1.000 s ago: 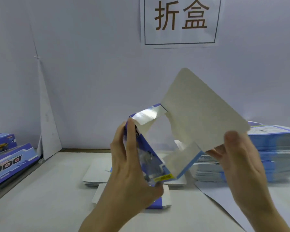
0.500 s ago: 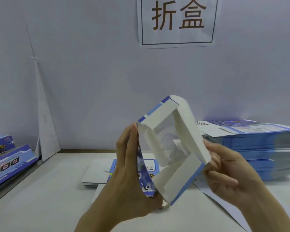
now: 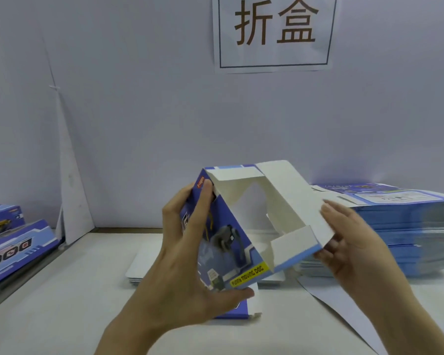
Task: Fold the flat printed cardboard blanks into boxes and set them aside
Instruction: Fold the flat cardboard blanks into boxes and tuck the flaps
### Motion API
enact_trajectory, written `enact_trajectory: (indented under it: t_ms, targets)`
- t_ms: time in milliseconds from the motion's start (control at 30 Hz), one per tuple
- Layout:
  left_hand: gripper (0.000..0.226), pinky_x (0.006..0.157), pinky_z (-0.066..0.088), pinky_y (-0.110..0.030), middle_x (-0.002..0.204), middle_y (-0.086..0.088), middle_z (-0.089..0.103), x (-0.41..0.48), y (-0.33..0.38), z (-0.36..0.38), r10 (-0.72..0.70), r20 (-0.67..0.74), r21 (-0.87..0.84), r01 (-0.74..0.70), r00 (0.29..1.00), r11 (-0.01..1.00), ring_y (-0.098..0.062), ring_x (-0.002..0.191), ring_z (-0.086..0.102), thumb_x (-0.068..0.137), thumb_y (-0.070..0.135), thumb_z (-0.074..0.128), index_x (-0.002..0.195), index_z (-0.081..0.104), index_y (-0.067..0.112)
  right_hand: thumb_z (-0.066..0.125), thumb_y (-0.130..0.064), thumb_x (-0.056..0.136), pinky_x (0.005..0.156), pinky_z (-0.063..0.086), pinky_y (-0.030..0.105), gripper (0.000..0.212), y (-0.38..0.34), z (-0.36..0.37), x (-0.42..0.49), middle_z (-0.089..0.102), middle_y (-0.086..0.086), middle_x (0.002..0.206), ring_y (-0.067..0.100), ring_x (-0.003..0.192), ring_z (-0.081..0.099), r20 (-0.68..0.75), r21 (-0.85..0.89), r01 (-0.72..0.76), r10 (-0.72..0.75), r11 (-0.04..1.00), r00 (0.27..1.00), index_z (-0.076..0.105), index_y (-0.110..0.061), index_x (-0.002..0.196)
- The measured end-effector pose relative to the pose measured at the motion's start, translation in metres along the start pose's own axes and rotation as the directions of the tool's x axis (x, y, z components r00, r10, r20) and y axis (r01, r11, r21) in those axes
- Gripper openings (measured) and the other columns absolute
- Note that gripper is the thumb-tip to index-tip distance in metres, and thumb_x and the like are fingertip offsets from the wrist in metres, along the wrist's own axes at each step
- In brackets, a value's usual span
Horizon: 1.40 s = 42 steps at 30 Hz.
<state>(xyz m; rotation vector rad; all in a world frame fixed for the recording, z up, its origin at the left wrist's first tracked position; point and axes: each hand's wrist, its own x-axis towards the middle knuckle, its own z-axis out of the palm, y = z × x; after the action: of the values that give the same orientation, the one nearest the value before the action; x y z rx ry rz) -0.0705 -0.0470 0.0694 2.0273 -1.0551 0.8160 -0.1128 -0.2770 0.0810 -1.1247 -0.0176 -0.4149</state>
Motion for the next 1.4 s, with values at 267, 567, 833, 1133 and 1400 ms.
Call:
enact_trajectory:
  t_ms: [267,567,833,1133,1400]
  targets:
    - [0.126,0.104,0.031,-0.009,0.148,-0.004,0.016,-0.003,0.0,-0.013,0.053,-0.022,0.079,-0.052,0.998,0.996,-0.011,0.141,0.024,0.053,0.054,0.082,0.153,0.007,0.033,0.068,-0.026,0.075,0.052,0.058,0.029,0.044,-0.012,-0.003,-0.004,0.071,0.002,0.075,0.015,0.068,0.07,-0.058,-0.175,0.371,-0.385,0.912,0.921,0.068,-0.022,0.119]
    - [0.118,0.09,0.054,-0.034,0.149,0.009,0.008,-0.002,0.012,-0.005,0.053,0.008,0.154,-0.054,0.999,0.987,-0.013,0.136,0.029,0.056,0.066,0.067,0.151,0.001,0.041,0.058,-0.005,0.095,0.055,0.058,0.024,0.045,-0.002,-0.002,-0.005,0.074,-0.019,0.084,0.003,0.071,0.063,-0.111,-0.396,0.577,-0.661,0.714,0.742,0.075,-0.047,0.095]
    - [0.121,0.1,0.029,-0.068,0.146,-0.013,0.02,0.002,0.002,-0.004,0.16,0.054,0.421,-0.167,0.986,0.891,-0.021,0.141,0.014,0.053,0.052,0.084,0.148,0.014,0.023,0.058,-0.042,0.082,0.059,0.049,0.014,0.024,-0.006,0.002,-0.004,0.071,-0.009,0.087,0.005,0.072,0.062,0.116,-0.097,0.38,-0.369,0.92,0.922,0.074,-0.028,0.092]
    - [0.115,0.106,0.019,-0.063,0.146,-0.013,0.022,0.0,0.0,-0.002,0.148,0.093,0.425,-0.174,0.985,0.888,-0.03,0.134,0.036,0.054,0.055,0.075,0.148,0.017,0.024,0.053,-0.042,0.082,0.062,0.05,0.02,0.026,0.004,0.002,-0.001,0.074,-0.003,0.083,0.01,0.074,0.063,0.149,-0.342,0.313,-0.277,0.886,0.949,0.076,-0.035,0.092]
    - [0.119,0.106,0.019,-0.063,0.146,-0.015,0.02,-0.002,0.0,0.003,0.111,0.12,0.445,-0.153,0.987,0.882,-0.031,0.138,0.03,0.054,0.053,0.075,0.15,0.012,0.024,0.053,-0.039,0.084,0.062,0.047,0.018,0.024,0.012,0.013,-0.006,0.072,-0.005,0.08,0.01,0.073,0.059,0.132,-0.339,0.345,-0.319,0.875,0.938,0.074,-0.03,0.093]
